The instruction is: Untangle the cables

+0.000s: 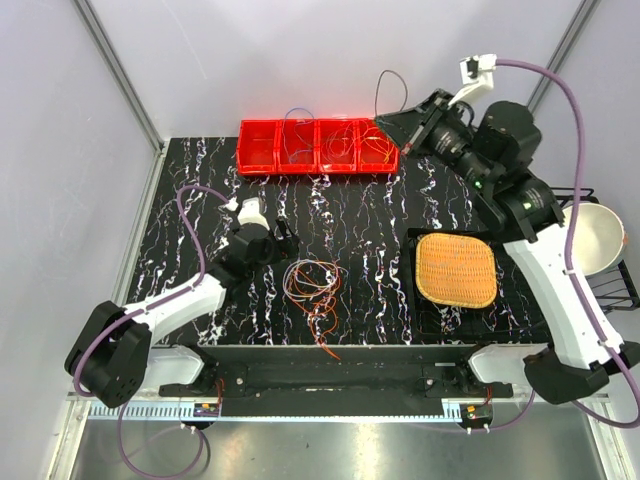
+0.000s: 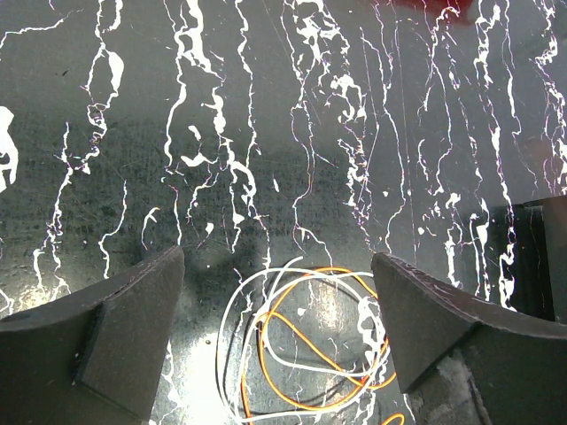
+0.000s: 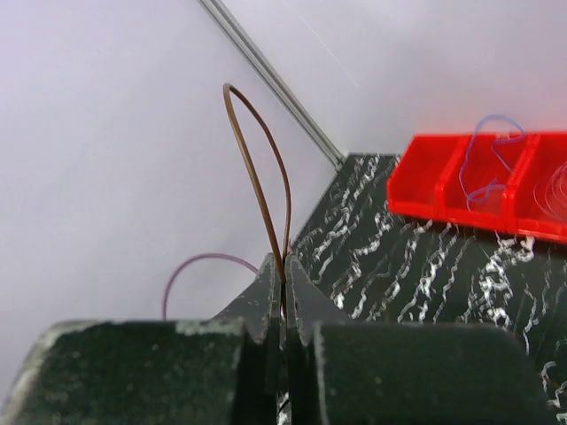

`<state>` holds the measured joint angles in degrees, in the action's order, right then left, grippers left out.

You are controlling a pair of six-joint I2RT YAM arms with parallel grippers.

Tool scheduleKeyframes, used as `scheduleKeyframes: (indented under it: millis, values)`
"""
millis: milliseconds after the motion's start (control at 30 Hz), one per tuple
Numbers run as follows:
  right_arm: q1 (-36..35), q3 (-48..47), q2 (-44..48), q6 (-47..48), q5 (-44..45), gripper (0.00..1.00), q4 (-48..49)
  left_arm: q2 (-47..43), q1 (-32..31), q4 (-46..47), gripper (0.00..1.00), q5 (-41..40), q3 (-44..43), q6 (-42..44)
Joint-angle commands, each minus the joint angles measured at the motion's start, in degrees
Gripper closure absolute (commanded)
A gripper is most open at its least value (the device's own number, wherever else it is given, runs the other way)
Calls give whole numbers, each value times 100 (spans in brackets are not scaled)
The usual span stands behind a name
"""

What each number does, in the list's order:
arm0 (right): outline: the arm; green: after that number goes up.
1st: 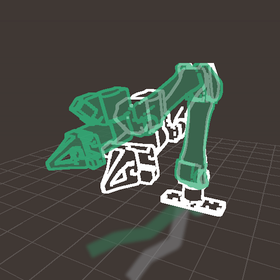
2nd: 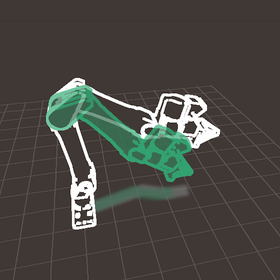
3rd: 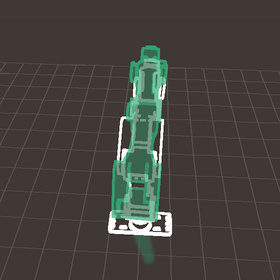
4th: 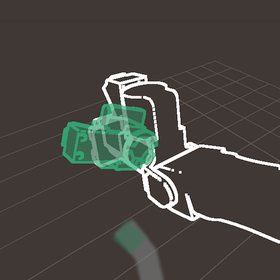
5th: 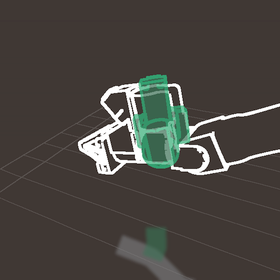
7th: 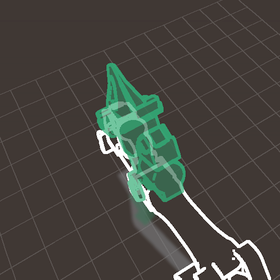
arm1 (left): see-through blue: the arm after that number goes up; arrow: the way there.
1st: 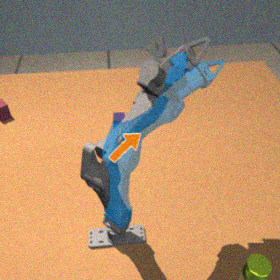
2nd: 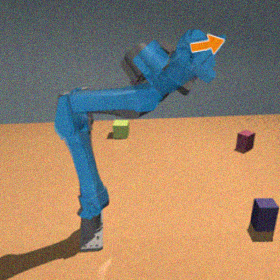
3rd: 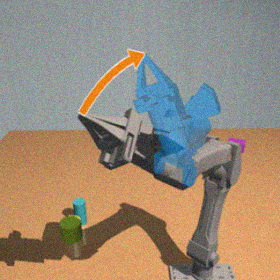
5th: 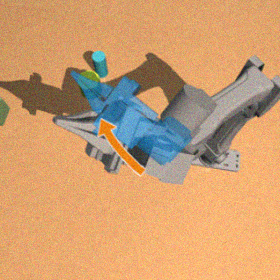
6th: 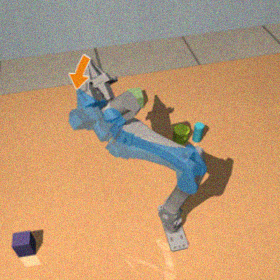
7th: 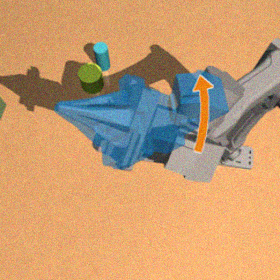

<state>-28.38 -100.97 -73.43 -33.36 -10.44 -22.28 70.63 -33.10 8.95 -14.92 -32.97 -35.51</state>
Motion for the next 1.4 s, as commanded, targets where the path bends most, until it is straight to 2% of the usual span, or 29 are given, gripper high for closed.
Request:
scheduleKeyframes:
  millis: [0, 167, 633, 667, 700, 767, 800, 833, 867, 967, 1133, 1233, 1367]
  values:
    - [-10, 349, -207, 102, 51, 100, -224, -23, -38, 265, 10, -178, -166, 9]
    - [-9, 657, -286, 23, -107, 100, -180, -84, -74, 353, 10, -169, -104, 53]
    - [-18, 2836, -382, 374, 324, 100, -347, -58, -82, 291, 11, -222, -148, 35]
    - [-18, 2889, -548, 409, 236, 98, -356, -58, -82, 291, 11, -222, -148, 35]
    - [-18, 2959, -645, 479, 139, 85, -382, -49, -82, 283, 11, -231, -148, 35]
    - [-1, 2995, -996, 532, -116, 70, -478, -49, -91, 283, 11, -231, -157, 35]
    - [-18, 2978, -1137, 576, -160, 46, -627, -49, -91, 274, 11, -240, -157, 35]
    - [-10, 2960, -1252, 585, -160, 39, -715, -41, -91, 274, 11, -248, -157, 35]
    - [-10, 2925, -1444, 620, -143, 36, -881, -49, -91, 265, 11, -240, -157, 26]
    - [-18, 2828, -1604, 691, 15, 30, -1093, -23, -100, 248, 11, -248, -183, 26]
    - [-10, 2898, -1438, 647, 42, 30, -1138, -14, -109, 230, 11, -266, -201, 35]
    - [-27, 3065, -1341, 428, -195, 30, -1129, -14, -109, 239, 11, -275, -201, 44]
    - [-132, 3748, -1157, -11, -415, 29, -902, -14, -109, 230, 10, -266, -201, 44]
